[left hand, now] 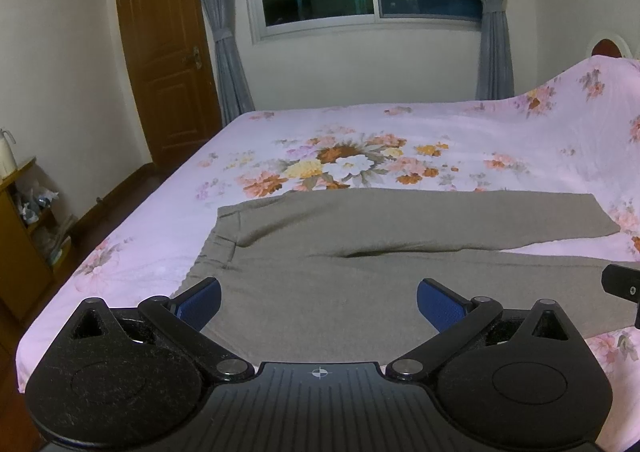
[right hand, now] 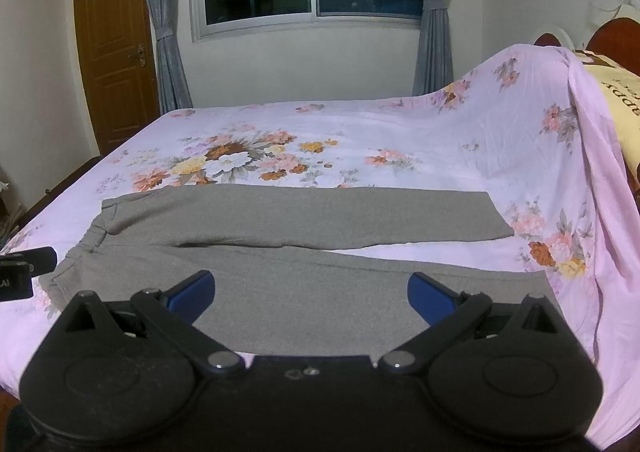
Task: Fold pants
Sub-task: 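Move both grippers toward the waistband of the grey sweatpants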
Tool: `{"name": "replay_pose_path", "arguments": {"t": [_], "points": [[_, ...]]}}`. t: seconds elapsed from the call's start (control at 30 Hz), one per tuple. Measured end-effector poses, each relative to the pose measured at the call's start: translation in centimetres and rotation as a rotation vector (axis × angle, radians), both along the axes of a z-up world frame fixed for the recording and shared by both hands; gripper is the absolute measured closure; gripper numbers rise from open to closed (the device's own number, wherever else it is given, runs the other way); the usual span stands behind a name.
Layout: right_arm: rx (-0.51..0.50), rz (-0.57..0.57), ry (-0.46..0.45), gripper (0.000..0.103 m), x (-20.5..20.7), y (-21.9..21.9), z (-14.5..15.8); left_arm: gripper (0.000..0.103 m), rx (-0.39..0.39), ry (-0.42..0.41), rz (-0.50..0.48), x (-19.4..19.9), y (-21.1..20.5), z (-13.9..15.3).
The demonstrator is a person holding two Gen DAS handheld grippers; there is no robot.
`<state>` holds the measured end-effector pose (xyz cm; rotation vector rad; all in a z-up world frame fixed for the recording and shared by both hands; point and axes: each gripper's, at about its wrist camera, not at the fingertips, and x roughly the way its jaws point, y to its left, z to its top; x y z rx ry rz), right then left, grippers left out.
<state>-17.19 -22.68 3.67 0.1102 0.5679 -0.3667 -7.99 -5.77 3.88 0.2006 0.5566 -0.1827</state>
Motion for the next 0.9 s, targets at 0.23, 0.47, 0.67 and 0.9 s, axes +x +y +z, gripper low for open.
{"name": "replay_pose_path", "arguments": {"t": [0.23,0.47,0.67,0.9], "points": [[-0.001,-0.002,0.001,0.0,0.4,-0.4,-0.2,0.0,0.001,0.005,-0.003,-0.1,-0.2,-0.3],[0.002,-0.001,-0.005,0.0,0.4,-0.7,-0.4,0.0,0.006,0.011,-0.008,-0.1,-0.4,-0.5],[0.007,0.003,0.002,0.0,0.5,-0.9,-0.7,0.0,0.008,0.015,-0.007,0.0,-0.5,-0.7],[0.007,0.005,0.006,0.0,0.8,-1.0,-1.1,0.0,0.014,0.027,-0.001,0.8,-0.6,-1.1]]}}
